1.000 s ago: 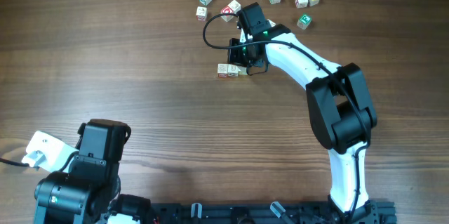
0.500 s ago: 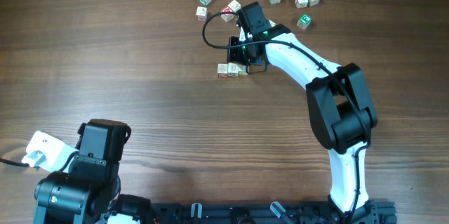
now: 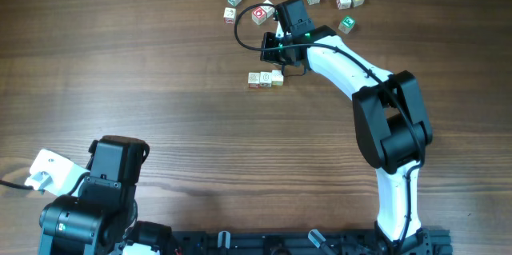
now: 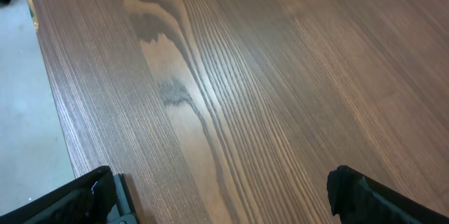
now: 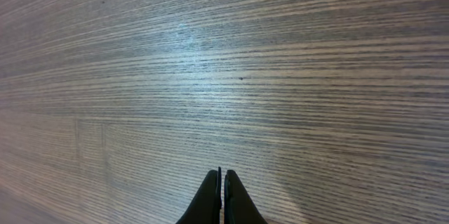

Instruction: Form a horizontal line

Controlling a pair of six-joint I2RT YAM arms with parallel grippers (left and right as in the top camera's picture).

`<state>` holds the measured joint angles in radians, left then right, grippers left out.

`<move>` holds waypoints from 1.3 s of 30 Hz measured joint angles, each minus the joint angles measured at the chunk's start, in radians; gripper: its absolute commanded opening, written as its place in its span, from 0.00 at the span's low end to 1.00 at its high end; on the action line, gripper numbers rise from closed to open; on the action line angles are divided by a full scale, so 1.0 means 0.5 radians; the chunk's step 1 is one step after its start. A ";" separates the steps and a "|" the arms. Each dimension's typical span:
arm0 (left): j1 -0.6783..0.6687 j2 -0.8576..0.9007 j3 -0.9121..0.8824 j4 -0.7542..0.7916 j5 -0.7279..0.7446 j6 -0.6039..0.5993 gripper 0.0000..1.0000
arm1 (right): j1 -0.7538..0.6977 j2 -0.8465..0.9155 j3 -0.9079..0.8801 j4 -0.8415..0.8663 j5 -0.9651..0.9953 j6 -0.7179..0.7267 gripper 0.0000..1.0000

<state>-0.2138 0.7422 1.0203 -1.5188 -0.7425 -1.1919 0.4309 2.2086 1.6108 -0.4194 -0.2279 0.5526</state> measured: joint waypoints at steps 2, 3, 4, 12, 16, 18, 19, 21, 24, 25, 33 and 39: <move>0.000 0.000 0.000 0.000 0.000 0.000 1.00 | 0.000 0.000 0.000 -0.005 0.008 0.001 0.05; 0.000 0.000 0.000 0.000 0.000 0.000 1.00 | 0.000 0.000 0.000 -0.008 0.013 0.006 0.05; 0.000 0.000 0.000 0.000 0.000 0.000 1.00 | 0.001 0.000 0.000 -0.014 0.022 0.009 0.05; 0.000 0.000 0.000 0.000 0.000 0.000 1.00 | 0.000 0.000 0.000 -0.092 0.095 0.024 0.05; 0.000 0.000 0.000 0.000 0.000 0.000 1.00 | 0.000 0.000 0.000 -0.152 0.124 0.024 0.05; 0.000 0.000 0.000 0.000 0.000 0.000 1.00 | 0.001 0.000 0.000 -0.186 0.153 0.024 0.04; 0.000 0.000 0.000 0.000 0.000 0.000 1.00 | 0.000 0.000 0.000 -0.192 0.161 0.024 0.05; 0.000 0.000 0.000 0.000 0.000 0.000 1.00 | 0.000 0.000 0.000 -0.193 0.174 0.024 0.05; 0.000 0.000 0.000 0.000 0.000 -0.001 1.00 | 0.000 0.000 0.000 -0.194 0.190 0.024 0.05; 0.000 0.000 0.000 0.000 0.000 0.000 1.00 | 0.000 0.000 0.000 -0.193 0.192 0.024 0.05; 0.000 0.000 0.000 0.000 0.000 0.000 1.00 | 0.000 0.000 0.000 -0.234 0.197 0.024 0.05; 0.000 0.000 0.000 0.000 0.000 0.000 1.00 | 0.000 0.000 0.000 -0.239 0.197 0.024 0.04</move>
<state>-0.2138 0.7422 1.0203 -1.5188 -0.7425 -1.1919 0.4309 2.2086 1.6108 -0.5388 -0.1295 0.5648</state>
